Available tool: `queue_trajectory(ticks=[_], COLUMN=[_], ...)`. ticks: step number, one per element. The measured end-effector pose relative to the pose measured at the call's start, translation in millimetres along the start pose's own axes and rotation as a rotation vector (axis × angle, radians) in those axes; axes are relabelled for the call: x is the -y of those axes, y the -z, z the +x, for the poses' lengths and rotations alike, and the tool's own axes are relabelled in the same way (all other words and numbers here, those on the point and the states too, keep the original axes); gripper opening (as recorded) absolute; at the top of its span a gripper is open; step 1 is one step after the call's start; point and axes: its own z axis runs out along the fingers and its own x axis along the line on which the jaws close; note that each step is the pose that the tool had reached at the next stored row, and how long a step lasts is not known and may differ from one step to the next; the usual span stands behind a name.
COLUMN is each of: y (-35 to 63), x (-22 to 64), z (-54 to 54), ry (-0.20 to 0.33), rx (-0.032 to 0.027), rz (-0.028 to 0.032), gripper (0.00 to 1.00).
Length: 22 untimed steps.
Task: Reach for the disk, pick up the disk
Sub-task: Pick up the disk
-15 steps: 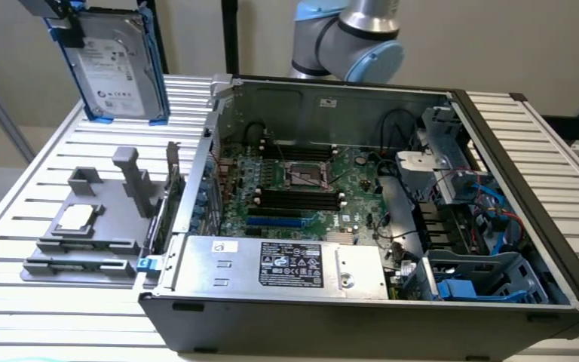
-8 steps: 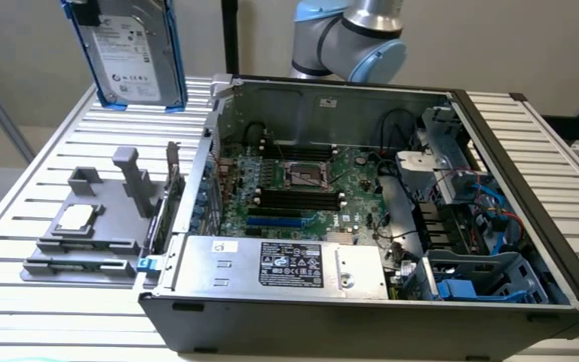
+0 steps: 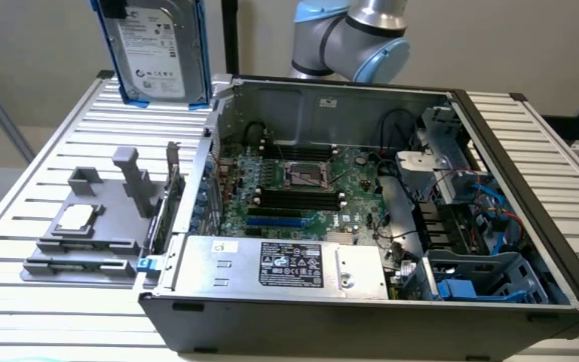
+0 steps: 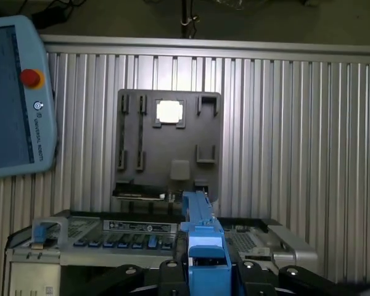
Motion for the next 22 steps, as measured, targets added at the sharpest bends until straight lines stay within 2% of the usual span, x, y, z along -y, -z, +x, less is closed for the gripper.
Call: queue_trajectory(ticks=[10,22], y=[3.0,4.0], x=[45.3,90.6], z=[17.0,44.5], ry=[0.0,0.0], rx=[0.0,0.0], rz=[-0.0018,-0.0019], gripper=[0.33,0.33])
